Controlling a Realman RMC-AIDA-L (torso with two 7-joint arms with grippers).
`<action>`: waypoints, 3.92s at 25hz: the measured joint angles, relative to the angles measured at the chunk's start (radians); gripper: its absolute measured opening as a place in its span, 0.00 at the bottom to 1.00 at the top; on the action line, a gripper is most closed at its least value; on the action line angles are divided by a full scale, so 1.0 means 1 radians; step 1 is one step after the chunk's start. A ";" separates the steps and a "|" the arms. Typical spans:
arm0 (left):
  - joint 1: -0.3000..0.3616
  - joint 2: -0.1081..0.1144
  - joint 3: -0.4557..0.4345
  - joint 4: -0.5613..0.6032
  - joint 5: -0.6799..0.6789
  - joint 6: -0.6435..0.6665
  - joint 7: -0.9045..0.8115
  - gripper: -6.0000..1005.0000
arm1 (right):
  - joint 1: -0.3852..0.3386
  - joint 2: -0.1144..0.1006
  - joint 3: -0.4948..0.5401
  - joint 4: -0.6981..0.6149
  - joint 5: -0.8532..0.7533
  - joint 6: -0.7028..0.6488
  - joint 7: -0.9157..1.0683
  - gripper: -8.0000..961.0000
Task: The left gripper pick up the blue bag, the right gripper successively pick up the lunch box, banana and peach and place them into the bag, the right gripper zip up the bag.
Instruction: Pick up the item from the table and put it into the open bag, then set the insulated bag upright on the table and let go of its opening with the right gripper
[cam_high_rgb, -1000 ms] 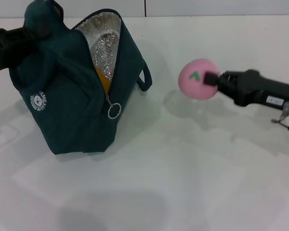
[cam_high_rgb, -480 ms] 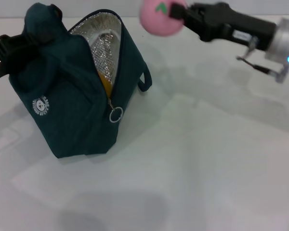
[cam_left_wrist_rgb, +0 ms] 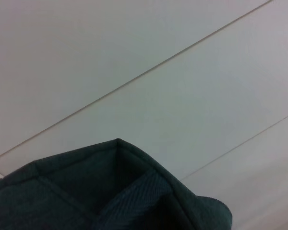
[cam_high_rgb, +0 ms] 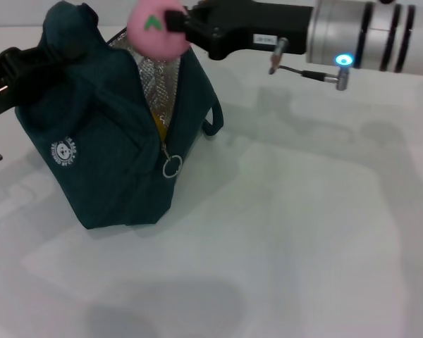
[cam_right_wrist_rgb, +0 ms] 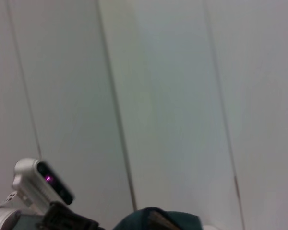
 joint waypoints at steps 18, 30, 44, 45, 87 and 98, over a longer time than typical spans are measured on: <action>-0.003 0.000 0.000 -0.001 0.001 -0.008 0.000 0.05 | 0.016 0.000 -0.046 -0.003 0.014 0.069 0.002 0.31; 0.006 0.001 0.000 -0.001 0.001 -0.009 0.000 0.05 | -0.075 -0.016 -0.043 0.002 0.115 0.124 0.246 0.62; 0.004 -0.004 0.008 -0.011 0.001 -0.005 0.006 0.05 | -0.065 0.000 -0.126 0.103 0.155 0.124 0.442 0.61; 0.004 -0.005 0.008 -0.011 0.001 -0.005 0.006 0.05 | -0.064 0.000 -0.142 0.102 0.170 0.124 0.444 0.61; 0.024 -0.027 0.047 -0.051 0.003 0.019 0.034 0.05 | -0.109 0.000 -0.259 0.052 0.260 0.150 0.248 0.27; 0.027 -0.026 0.047 -0.051 0.007 0.025 0.035 0.05 | -0.116 0.000 -0.261 0.059 0.282 0.138 0.310 0.01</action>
